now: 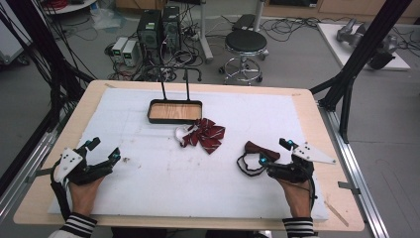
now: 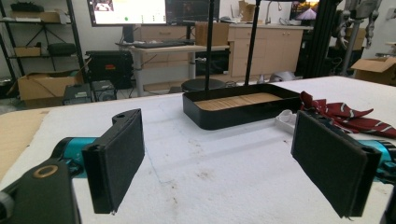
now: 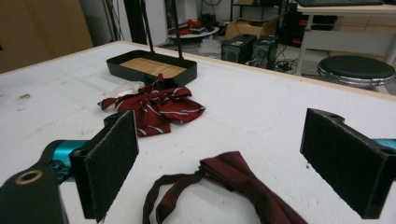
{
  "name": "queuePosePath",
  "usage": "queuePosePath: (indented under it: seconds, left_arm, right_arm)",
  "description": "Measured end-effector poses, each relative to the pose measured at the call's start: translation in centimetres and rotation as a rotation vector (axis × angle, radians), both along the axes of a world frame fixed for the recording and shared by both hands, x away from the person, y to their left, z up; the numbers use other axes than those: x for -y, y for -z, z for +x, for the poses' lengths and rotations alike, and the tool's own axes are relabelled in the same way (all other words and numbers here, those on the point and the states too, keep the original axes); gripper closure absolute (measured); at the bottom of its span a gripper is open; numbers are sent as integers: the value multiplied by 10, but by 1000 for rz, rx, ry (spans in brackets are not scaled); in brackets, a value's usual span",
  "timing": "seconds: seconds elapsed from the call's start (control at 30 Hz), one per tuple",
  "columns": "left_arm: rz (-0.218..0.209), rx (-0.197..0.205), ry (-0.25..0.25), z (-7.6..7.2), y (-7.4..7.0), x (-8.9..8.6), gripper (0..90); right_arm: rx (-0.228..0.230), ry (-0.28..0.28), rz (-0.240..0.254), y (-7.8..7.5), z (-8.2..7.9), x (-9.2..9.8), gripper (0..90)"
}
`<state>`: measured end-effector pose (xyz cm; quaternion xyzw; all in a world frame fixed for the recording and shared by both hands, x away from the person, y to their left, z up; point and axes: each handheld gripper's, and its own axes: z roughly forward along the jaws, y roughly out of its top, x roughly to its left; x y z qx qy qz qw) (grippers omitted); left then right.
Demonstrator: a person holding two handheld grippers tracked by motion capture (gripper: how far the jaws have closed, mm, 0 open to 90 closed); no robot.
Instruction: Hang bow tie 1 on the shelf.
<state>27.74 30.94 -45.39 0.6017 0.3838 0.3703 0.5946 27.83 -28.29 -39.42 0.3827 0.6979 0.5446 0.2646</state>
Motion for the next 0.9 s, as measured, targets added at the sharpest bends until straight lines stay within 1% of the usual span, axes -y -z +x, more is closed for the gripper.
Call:
queuePosePath:
  seconds: [0.03,0.17,0.23,0.27,0.3,0.37,0.43,0.5,0.57,0.63,0.67,0.7,0.77,0.8,0.9]
  left_arm:
    - [0,0,0,0,0,0,176]
    - [0,0,0,0,0,0,176]
    - [1,0,0,0,0,0,176]
    - [1,0,0,0,0,0,176]
    - [1,0,2,0,0,0,176]
    - [1,1,1,0,0,0,176]
    - [-1,0,0,0,0,0,177]
    - [-2,-1,-1,0,0,0,178]
    - [1,0,-1,0,0,0,178]
    - [1,1,-1,0,0,0,178]
    - [0,-1,-2,0,0,0,179]
    - [1,-1,-2,0,0,0,178]
    - [0,-1,-2,0,0,0,179]
    - [0,0,-2,0,0,0,178]
    - [-4,0,0,0,0,0,178]
  right_arm:
    - [6,-5,-6,-3,2,-1,105]
    - [3,-23,-29,-12,10,-7,105]
    - [-4,-38,-40,-16,15,-10,105]
    - [-4,-38,-40,-16,15,-10,105]
    - [-16,-55,-55,-20,20,-14,105]
    - [-25,-72,-66,-23,26,-17,105]
    - [-42,-96,-67,-24,32,-21,105]
    - [-65,-104,-80,-26,40,-25,105]
    - [-80,-114,-71,-28,46,-29,105]
    - [-86,-123,-68,-29,49,-31,105]
    - [-95,-132,-78,-32,53,-35,105]
    - [-94,-139,-86,-33,56,-37,105]
    - [-109,-148,-96,-36,61,-41,105]
    - [-103,-156,-101,-38,64,-43,105]
    - [-113,-173,-103,-41,71,-47,105]
